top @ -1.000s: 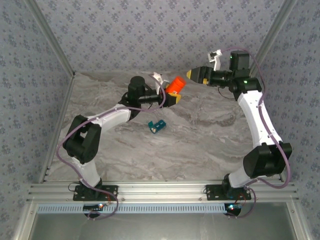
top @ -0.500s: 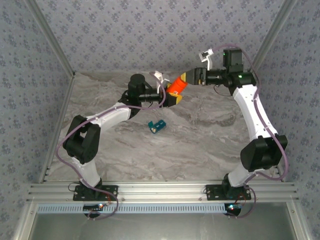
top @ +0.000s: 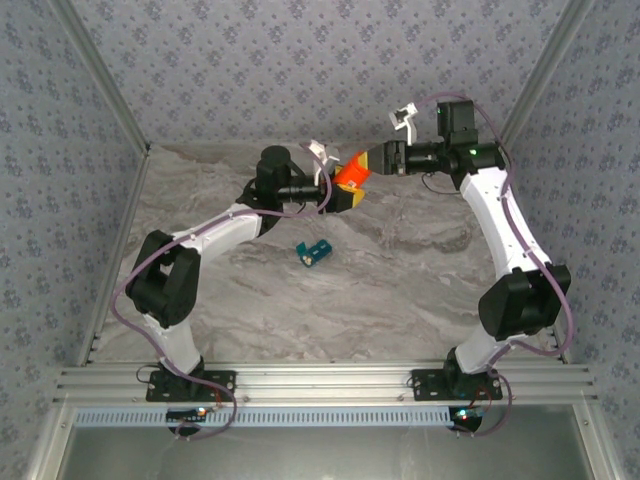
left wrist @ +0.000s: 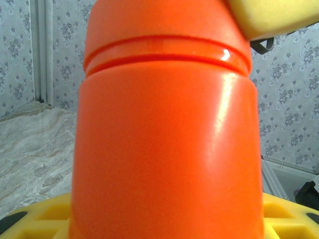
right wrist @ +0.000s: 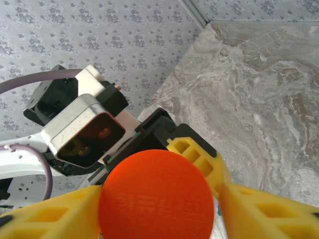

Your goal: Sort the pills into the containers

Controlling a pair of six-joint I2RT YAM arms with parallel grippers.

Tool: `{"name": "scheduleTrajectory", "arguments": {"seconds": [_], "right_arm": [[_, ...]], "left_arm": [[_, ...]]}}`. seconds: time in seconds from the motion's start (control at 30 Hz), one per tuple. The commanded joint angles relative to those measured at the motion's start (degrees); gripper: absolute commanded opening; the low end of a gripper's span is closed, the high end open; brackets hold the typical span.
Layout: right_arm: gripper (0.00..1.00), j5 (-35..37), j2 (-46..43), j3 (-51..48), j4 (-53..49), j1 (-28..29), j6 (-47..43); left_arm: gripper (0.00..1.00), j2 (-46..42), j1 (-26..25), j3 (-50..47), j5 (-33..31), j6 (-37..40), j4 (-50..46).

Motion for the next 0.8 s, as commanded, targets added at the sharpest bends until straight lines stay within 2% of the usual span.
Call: {"name": "scheduleTrajectory", "arguments": {"seconds": [0.0, 0.13, 0.2, 0.33, 0.6, 0.77], "right_arm": [[0.52, -0.6, 0.8, 1.2, -1.5, 0.6, -0.8], [0.48, 1.1, 0.5, -1.2, 0.7, 0.8, 2.3], [0.44, 3.2, 0.3, -3.4, 3.8, 0.9, 6.3], [0.43, 7.0, 0.2, -8.5, 10.5, 1.6, 14.7], [0.43, 16.5, -0.7, -14.9, 16.5, 5.1, 28.2], [0.44, 18.0, -0.7, -15.7, 18.0, 7.1, 30.4]], "left_arm": [[0.00, -0.7, 0.1, 2.1, 1.6, 0.3, 1.3], [0.00, -1.2, 0.1, 2.2, 0.0, 3.3, -2.0], [0.00, -1.8, 0.0, 2.4, -1.9, 6.7, -5.2], [0.00, -2.7, -0.5, 2.7, -6.0, 13.1, -11.0], [0.00, -3.8, -1.7, 0.3, -10.4, 18.9, -11.2], [0.00, -4.5, -2.5, -1.1, -13.5, 21.7, -11.1]]}}
